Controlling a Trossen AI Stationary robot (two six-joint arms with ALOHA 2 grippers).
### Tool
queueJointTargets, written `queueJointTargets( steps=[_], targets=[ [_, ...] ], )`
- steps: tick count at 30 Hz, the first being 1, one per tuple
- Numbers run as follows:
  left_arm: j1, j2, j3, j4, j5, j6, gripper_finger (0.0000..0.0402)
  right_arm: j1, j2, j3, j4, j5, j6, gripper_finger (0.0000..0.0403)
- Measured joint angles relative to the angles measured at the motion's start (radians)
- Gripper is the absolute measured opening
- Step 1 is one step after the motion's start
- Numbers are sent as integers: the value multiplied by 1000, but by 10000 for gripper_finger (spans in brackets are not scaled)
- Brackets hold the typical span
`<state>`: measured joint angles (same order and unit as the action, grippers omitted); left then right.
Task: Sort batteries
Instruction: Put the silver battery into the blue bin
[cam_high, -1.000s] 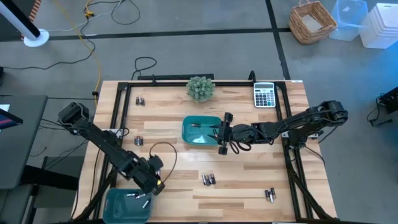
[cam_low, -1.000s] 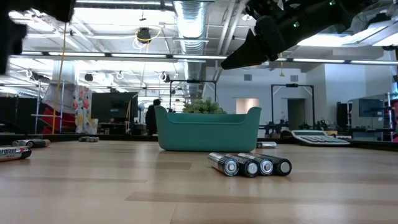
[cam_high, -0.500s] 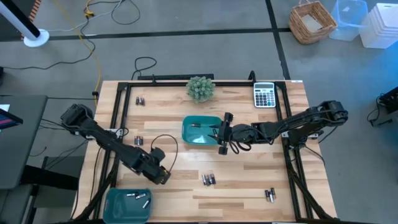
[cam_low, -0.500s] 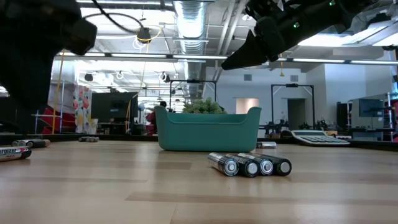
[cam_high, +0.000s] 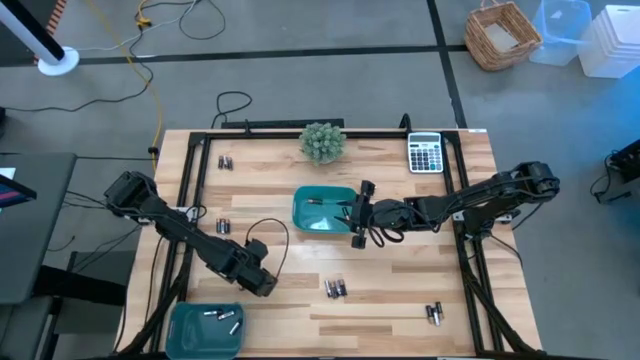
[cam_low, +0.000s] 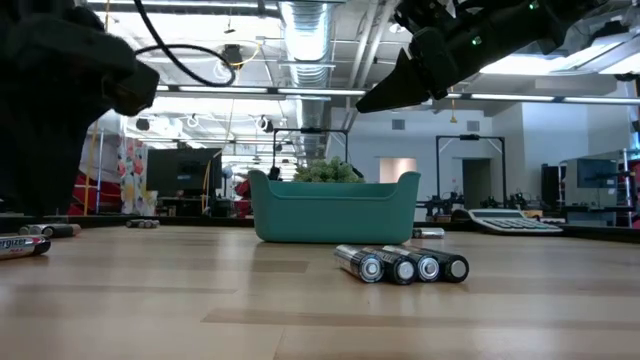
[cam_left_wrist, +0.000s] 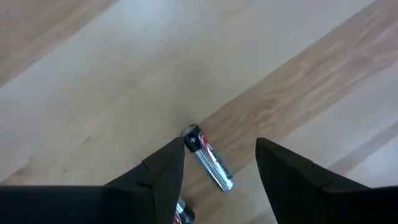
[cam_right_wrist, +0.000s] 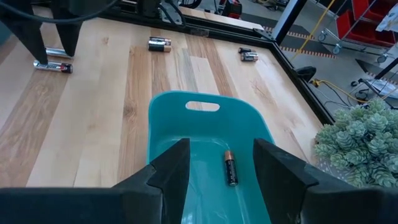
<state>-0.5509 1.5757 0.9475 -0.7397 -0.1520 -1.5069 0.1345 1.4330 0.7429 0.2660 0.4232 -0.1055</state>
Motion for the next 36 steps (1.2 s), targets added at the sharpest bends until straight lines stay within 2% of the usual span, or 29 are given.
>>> queueJointTargets(
  steps=[24, 36],
  targets=[
    [-1, 67, -4, 26, 43, 6, 190, 0, 0, 0, 0, 0, 0, 193],
    [2, 138, 1, 59, 87, 29, 189, 0, 0, 0, 0, 0, 1, 193]
  ],
)
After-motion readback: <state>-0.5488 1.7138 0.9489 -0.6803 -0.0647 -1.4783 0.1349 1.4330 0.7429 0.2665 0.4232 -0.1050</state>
